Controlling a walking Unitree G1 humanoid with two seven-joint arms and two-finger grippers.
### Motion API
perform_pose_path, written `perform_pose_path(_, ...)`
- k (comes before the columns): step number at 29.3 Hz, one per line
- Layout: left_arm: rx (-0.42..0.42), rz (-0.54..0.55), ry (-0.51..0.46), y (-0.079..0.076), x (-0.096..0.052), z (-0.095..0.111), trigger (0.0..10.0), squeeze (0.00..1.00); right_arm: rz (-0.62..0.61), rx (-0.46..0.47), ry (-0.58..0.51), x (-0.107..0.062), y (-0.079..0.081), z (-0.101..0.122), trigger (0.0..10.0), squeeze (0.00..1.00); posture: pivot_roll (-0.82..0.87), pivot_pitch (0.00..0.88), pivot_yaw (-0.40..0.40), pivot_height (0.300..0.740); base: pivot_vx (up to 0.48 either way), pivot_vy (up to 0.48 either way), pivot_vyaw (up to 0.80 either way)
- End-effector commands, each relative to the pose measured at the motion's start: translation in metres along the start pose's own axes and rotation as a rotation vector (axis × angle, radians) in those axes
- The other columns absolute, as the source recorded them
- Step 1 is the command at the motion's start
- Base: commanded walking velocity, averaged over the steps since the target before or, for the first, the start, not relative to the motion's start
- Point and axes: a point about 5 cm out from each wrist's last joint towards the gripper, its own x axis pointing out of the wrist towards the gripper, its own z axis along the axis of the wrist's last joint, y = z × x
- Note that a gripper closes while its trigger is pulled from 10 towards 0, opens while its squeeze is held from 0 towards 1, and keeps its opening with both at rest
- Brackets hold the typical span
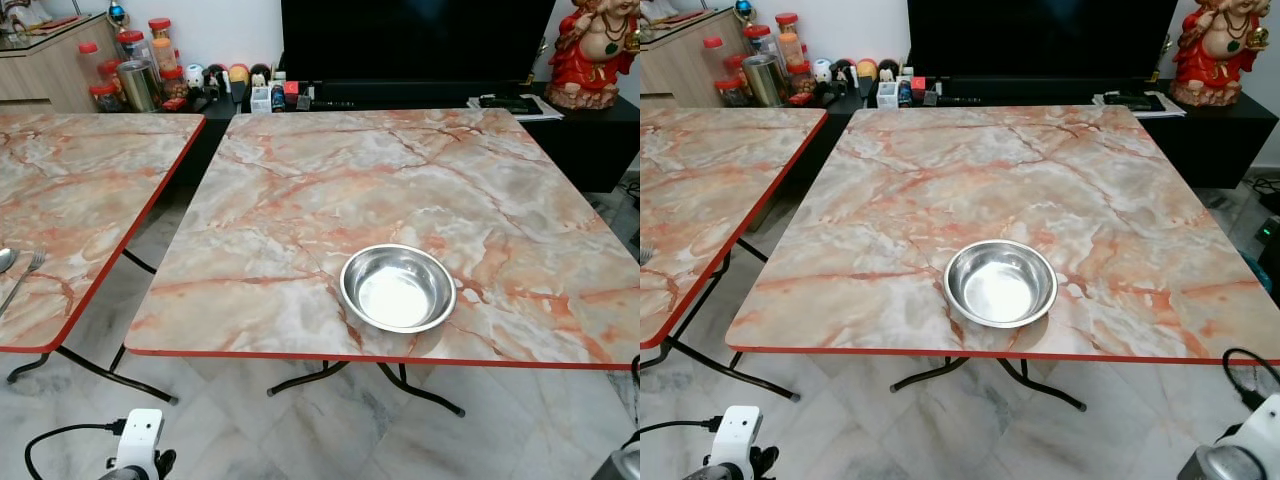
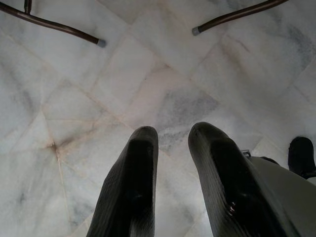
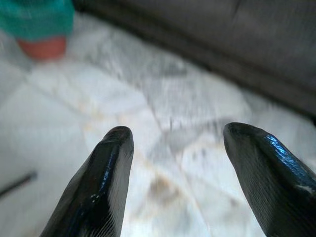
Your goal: Setting the table
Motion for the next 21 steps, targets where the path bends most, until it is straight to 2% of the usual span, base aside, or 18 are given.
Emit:
perform_pose_path(1,-0.01,0.002,-0.003,0.001,0.0,0.0,10.0,0.0,0.006,0.013,0.037,0.0,0.001,-0.005,10.0,0.0,-0.06,0.0,0.015,0.736,0.0,0.0,0.0)
perform_pose_path(3,-0.017,0.002,-0.004,0.001,0.0,0.0,10.0,0.0,0.049,-0.011,0.108,-0.001,0.008,-0.02,10.0,0.0,-0.05,0.0,0.012,0.736,0.0,0.0,0.0)
perform_pose_path(8,-0.021,0.003,-0.003,0.0,0.0,0.001,10.0,0.0,0.176,-0.066,0.198,-0.006,0.028,-0.037,10.0,0.0,-0.05,0.0,0.008,0.736,0.0,0.0,0.0)
perform_pose_path(11,-0.024,0.006,-0.003,0.0,0.0,0.001,10.0,0.0,0.323,-0.167,0.275,-0.014,0.043,-0.053,10.0,0.0,-0.04,0.0,0.0,0.736,0.0,0.0,0.0)
perform_pose_path(15,-0.031,0.011,-0.004,0.0,0.0,0.001,10.0,0.0,0.343,-0.199,0.291,-0.015,0.044,-0.058,10.0,0.0,-0.04,0.0,-0.003,0.736,0.0,0.0,0.0)
perform_pose_path(16,-0.031,0.01,-0.003,0.0,0.0,0.001,10.0,0.0,0.423,-0.252,0.298,-0.019,0.051,-0.062,10.0,0.0,-0.04,0.0,-0.002,0.736,0.0,0.0,0.0)
perform_pose_path(20,-0.03,0.004,0.0,0.0,0.0,0.0,10.0,0.0,0.561,-0.312,0.3,-0.028,0.063,-0.068,10.0,0.0,-0.05,0.0,-0.002,0.736,0.0,0.0,0.0)
perform_pose_path(21,-0.031,0.001,0.0,0.0,0.0,0.0,10.0,0.0,0.631,-0.317,0.297,-0.032,0.07,-0.069,10.0,0.0,-0.05,0.0,-0.002,0.736,0.0,0.0,0.0)
